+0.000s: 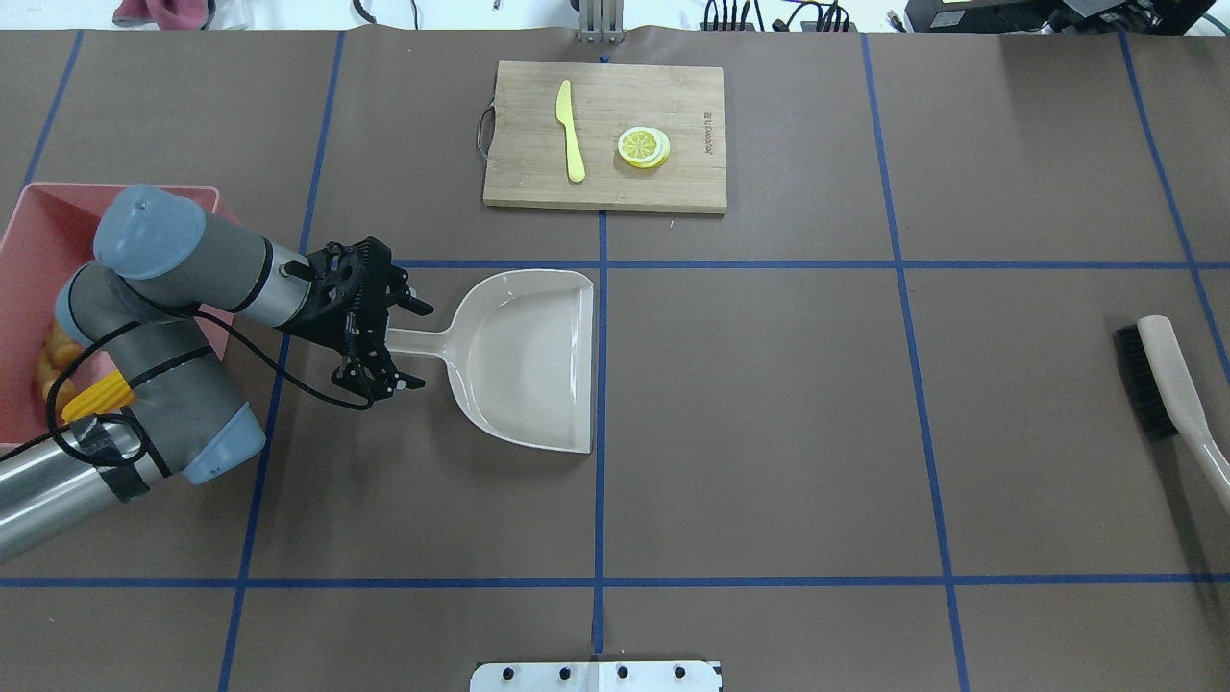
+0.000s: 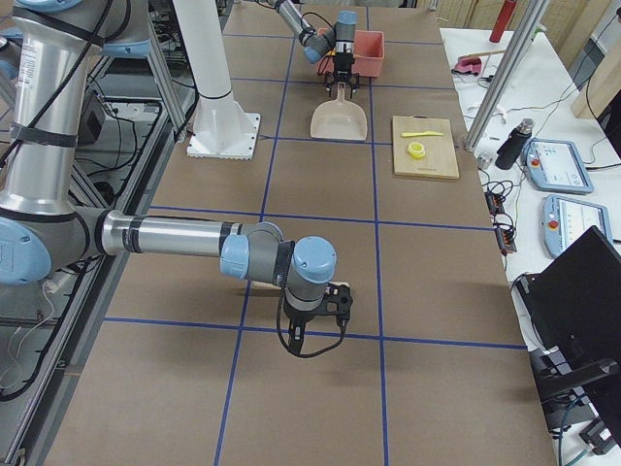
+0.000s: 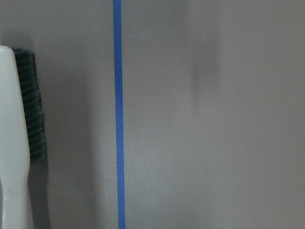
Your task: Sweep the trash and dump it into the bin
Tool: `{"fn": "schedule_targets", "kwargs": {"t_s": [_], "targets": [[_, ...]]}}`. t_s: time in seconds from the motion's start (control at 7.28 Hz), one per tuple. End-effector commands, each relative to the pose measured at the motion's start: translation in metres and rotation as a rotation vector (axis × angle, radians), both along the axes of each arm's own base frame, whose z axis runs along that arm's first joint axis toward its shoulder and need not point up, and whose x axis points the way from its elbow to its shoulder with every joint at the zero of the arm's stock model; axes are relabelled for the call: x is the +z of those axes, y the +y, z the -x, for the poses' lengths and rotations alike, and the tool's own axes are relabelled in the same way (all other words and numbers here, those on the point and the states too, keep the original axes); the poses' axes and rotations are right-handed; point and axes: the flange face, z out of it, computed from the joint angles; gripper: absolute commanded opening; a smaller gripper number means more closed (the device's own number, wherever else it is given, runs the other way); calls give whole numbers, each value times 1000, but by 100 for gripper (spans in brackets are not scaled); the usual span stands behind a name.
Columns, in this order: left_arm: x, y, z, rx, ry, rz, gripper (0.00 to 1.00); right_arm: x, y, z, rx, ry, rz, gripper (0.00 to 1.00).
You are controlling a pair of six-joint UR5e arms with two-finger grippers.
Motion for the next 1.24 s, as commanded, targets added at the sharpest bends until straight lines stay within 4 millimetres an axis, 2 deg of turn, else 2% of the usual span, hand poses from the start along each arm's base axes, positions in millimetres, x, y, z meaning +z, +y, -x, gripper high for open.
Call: {"fn": "schedule_targets", "kwargs": {"t_s": [0.0, 0.27, 0.41, 0.55, 0.82, 1.1], "targets": [[-20, 1, 14, -13, -10, 9, 99, 1, 1, 0, 0, 0, 2, 100], [-58, -7, 70, -85, -84, 81, 99, 1, 1, 0, 0, 0, 2, 100], [-64, -17, 100, -136, -140, 135, 99, 1, 1, 0, 0, 0, 3, 100], [-57, -31, 117, -182, -190, 181, 99, 1, 1, 0, 0, 0, 2, 100], [-25, -64, 151, -423, -362, 228, 99, 0, 0, 0, 0, 0, 0, 100], [-4, -92, 216, -562, -520, 368, 99, 1, 1, 0, 0, 0, 3, 100]]}}
